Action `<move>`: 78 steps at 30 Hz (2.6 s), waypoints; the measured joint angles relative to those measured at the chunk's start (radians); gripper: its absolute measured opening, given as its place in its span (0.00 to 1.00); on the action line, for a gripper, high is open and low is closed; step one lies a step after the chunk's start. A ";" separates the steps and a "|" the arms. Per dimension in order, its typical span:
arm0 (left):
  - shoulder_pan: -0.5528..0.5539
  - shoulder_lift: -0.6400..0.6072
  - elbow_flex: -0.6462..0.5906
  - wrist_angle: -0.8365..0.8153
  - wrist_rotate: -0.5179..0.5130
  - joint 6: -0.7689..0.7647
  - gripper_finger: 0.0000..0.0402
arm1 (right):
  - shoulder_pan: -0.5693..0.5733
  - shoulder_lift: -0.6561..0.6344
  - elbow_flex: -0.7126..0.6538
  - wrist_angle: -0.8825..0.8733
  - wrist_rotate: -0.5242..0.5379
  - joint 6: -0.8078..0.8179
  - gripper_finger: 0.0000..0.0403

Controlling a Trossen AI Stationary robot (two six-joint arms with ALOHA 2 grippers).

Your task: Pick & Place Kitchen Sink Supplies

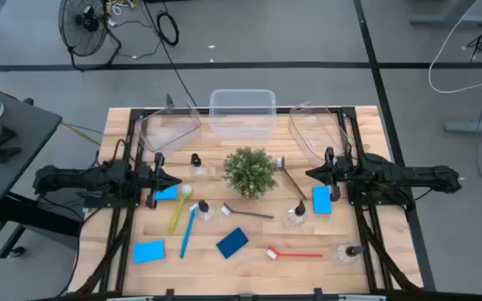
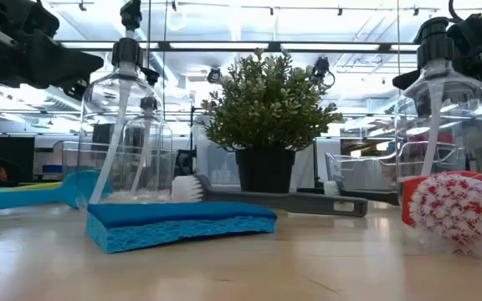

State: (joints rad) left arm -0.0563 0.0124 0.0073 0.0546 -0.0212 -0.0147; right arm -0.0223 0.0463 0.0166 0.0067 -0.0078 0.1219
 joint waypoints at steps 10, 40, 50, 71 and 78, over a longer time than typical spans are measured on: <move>0.000 0.000 0.000 0.000 0.000 0.000 0.01 | 0.000 0.000 0.000 0.000 0.000 0.000 0.02; 0.000 0.000 0.000 0.000 0.000 0.000 0.01 | 0.000 0.000 0.000 0.000 0.000 0.000 0.02; 0.000 0.000 0.000 0.000 0.000 0.000 0.01 | 0.000 0.000 0.000 0.000 0.000 0.000 0.02; 0.000 0.000 0.000 0.000 0.000 0.000 0.01 | 0.000 0.000 0.000 0.000 0.000 0.000 0.02; 0.000 0.000 0.000 0.001 -0.048 0.001 0.01 | 0.000 0.000 0.000 0.000 0.000 0.000 0.02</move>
State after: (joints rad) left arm -0.0564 0.0128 0.0073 0.0555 -0.0688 -0.0141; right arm -0.0226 0.0466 0.0166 0.0065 -0.0078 0.1219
